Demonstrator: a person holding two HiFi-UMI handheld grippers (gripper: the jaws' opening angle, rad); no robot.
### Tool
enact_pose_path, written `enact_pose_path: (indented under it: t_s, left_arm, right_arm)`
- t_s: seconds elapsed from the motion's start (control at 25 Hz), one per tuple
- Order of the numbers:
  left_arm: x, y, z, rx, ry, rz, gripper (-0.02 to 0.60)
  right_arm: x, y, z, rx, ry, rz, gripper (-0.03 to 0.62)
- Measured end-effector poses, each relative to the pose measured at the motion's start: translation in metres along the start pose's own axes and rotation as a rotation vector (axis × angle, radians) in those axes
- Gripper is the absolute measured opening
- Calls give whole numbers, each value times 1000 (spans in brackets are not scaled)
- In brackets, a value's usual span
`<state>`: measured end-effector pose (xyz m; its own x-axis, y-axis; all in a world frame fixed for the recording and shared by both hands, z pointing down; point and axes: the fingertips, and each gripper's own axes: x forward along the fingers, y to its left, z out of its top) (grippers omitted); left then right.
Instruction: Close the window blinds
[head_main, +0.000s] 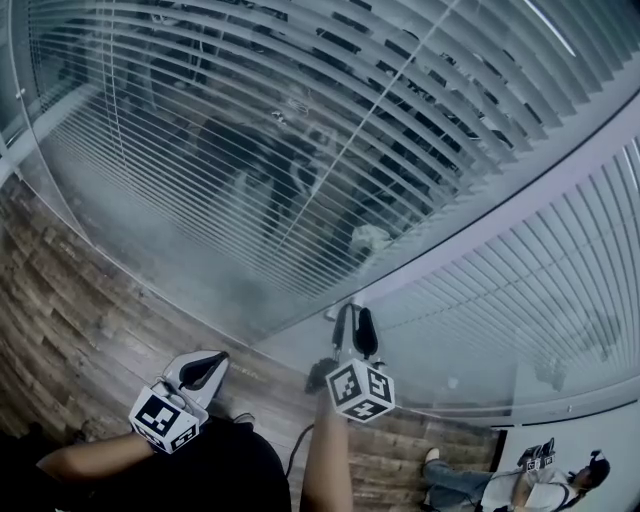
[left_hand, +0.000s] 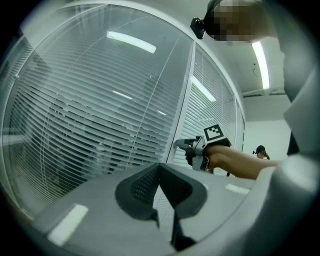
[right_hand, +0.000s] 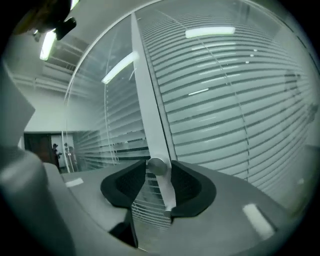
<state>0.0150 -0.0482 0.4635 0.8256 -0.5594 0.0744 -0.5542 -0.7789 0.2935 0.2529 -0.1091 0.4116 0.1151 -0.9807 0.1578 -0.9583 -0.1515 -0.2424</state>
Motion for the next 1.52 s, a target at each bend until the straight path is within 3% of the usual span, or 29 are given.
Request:
enact_pose_path:
  t_s: [0.16, 0.28, 0.68, 0.76, 0.84, 0.92, 1.08, 1.16, 1.32, 1.52]
  left_arm:
    - [3, 0, -1, -3, -2, 0, 2]
    - [4, 1, -2, -4, -6, 3, 2]
    - [9, 0, 1, -6, -4, -1, 2]
    - [10, -2, 0, -2, 1, -8, 2]
    - [10, -4, -1, -1, 3, -15, 2]
    - [6, -4, -2, -3, 3, -22, 2]
    - [6, -4, -4, -10, 3, -26, 2]
    - [9, -3, -6, -10, 7, -22, 2]
    - [8, -3, -4, -13, 8, -16, 2]
    - [8, -2, -3, -12, 14, -10, 2]
  right_arm:
    - [4, 1, -3, 22, -3, -14, 147]
    - [4, -2, -4, -77, 3, -30, 130]
    - [7, 8, -7, -996, 182, -123, 127]
    - [7, 10, -8, -1128, 202, -132, 129]
    - [6, 12, -9, -1173, 199, -130, 130]
    - [4, 15, -10, -1077, 176, -110, 135]
    - [-2, 11, -8, -466, 89, 4, 180]
    - [-2, 4, -10, -269, 52, 26, 183]
    - [-2, 3, -7, -297, 6, -13, 158]
    - [2, -1, -4, -117, -2, -15, 150]
